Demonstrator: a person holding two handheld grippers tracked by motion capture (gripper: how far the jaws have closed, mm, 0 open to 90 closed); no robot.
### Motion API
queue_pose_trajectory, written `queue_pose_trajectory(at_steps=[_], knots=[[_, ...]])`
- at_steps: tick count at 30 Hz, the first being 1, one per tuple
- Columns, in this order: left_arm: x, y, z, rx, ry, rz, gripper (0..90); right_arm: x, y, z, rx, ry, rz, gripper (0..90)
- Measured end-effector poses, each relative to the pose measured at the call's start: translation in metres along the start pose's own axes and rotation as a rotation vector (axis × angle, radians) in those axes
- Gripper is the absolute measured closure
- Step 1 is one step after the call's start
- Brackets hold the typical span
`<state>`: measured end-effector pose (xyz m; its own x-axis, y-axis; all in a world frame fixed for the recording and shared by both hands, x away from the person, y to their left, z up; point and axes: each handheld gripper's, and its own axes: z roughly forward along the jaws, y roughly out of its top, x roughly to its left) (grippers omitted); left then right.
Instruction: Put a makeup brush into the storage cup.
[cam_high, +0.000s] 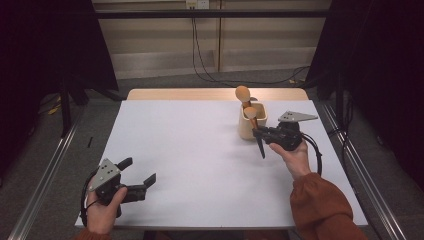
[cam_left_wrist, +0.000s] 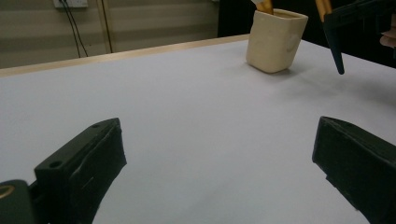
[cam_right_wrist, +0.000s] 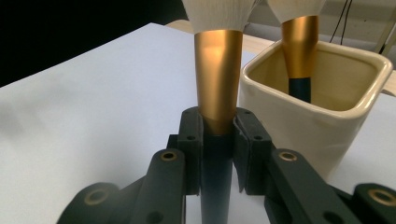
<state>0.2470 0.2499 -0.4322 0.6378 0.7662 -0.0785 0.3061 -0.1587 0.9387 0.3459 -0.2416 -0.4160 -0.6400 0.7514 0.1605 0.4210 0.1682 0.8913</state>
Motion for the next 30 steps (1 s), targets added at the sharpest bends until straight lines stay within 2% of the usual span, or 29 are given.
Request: queue_pose_trajectory(at_steps=[11, 30], knots=[[0.001, 0.0, -0.001, -0.004, 0.001, -0.003, 2.2, 0.0, 0.005, -0.009, -0.096, 0.005, 0.009, 75.3], [0.001, -0.001, -0.002, -0.008, 0.007, -0.009, 2.3, -0.002, 0.028, -0.018, -0.168, -0.018, -0.01, 75.2]])
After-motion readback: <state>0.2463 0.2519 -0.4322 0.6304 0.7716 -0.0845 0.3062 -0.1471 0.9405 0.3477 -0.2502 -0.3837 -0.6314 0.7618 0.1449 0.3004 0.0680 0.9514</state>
